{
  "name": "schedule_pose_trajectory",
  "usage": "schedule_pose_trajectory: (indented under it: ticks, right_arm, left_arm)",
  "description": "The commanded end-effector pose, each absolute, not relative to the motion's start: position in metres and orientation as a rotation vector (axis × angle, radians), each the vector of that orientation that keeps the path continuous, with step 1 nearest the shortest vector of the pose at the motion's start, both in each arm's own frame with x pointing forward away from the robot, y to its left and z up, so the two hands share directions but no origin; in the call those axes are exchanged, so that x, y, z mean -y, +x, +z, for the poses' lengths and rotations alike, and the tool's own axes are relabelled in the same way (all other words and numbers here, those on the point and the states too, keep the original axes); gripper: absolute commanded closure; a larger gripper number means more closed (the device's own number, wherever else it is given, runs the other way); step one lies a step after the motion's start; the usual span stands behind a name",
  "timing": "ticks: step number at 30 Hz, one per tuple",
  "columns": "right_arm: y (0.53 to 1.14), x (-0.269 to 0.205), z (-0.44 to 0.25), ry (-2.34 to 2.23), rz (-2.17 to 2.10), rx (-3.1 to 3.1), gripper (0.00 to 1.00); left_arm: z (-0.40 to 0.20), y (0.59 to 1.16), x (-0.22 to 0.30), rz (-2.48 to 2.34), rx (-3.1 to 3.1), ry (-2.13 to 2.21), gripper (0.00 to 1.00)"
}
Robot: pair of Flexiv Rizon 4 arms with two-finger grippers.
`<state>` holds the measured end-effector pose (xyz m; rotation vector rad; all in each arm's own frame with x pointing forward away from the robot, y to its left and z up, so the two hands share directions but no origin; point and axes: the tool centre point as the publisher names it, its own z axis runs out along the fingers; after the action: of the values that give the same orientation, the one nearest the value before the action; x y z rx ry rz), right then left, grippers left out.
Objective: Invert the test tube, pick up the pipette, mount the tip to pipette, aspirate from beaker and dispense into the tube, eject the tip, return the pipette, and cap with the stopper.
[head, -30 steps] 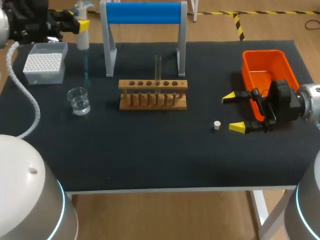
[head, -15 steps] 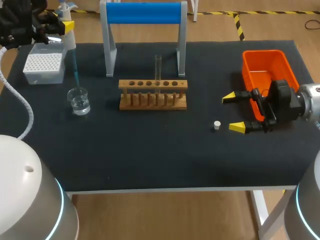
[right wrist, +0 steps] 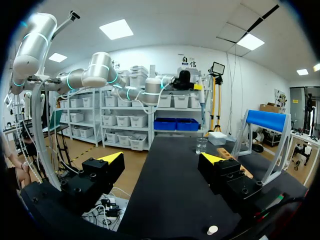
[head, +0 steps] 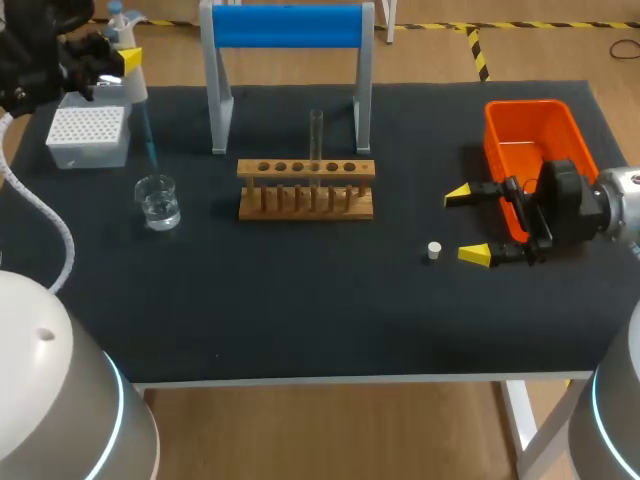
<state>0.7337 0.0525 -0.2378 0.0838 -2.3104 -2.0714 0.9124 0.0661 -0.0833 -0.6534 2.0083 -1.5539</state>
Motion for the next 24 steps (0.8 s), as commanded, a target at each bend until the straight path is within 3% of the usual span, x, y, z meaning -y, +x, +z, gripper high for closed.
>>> schedule_pose_trajectory:
  ticks: [1, 24]
  right_arm:
    - [0.7324, -0.0514, -0.2369, 0.083, -2.069, 2.313, 0.0]
    - [0.7324, -0.0514, -0.2369, 0.083, -2.069, 2.313, 0.0]
  left_arm:
    - [-0.0877, 0.9088, -0.0713, -1.561, -1.999, -0.652, 1.0]
    - [-0.0938, 0.9088, -0.0719, -1.561, -2.019, -0.639, 1.0]
